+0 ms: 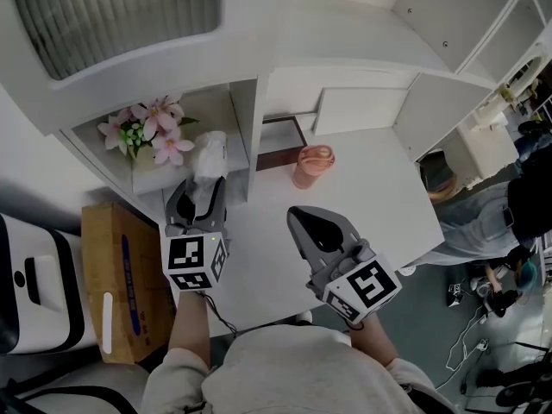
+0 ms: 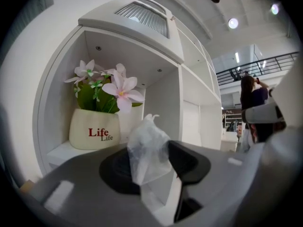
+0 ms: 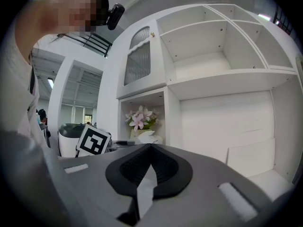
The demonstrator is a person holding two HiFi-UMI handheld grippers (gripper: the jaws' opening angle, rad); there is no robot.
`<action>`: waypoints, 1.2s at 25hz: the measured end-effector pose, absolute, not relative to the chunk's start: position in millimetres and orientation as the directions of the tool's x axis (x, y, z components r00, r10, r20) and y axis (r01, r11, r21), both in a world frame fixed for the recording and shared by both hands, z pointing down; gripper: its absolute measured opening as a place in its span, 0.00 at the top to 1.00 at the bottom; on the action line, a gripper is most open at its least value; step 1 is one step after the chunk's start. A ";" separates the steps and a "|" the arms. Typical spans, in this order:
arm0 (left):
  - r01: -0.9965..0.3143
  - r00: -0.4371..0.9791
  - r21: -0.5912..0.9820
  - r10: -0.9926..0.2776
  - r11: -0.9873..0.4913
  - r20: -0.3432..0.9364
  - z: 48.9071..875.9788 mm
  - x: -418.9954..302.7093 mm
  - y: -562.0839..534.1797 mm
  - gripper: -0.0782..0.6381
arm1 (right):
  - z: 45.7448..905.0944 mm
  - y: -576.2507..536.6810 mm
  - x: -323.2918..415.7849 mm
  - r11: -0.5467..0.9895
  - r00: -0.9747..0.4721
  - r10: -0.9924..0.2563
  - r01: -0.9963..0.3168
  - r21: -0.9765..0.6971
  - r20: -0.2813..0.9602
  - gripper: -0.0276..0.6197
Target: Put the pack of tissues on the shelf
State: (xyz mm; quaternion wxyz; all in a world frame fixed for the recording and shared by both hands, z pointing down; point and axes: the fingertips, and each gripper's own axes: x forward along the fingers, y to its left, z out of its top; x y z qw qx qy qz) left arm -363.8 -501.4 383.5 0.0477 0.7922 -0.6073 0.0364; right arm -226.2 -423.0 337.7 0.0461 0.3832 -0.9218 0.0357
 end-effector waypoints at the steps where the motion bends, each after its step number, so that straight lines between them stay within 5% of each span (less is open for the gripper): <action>1: -0.965 0.260 0.034 -0.958 -0.258 0.118 383.6 -363.9 -504.1 0.64 | 338.1 -423.9 -224.9 0.700 -0.698 -0.707 -0.713 -0.031 0.114 0.96; 22: -0.966 0.257 0.061 -0.952 -0.250 0.168 385.7 -365.4 -543.9 0.63 | 339.8 -424.5 -204.9 0.657 -0.654 -0.745 -0.753 -0.025 0.130 0.96; 30: -0.974 0.224 0.037 -0.964 -0.221 0.139 377.3 -370.0 -536.0 0.50 | 337.0 -416.8 -200.9 0.664 -0.662 -0.740 -0.747 -0.028 0.118 0.96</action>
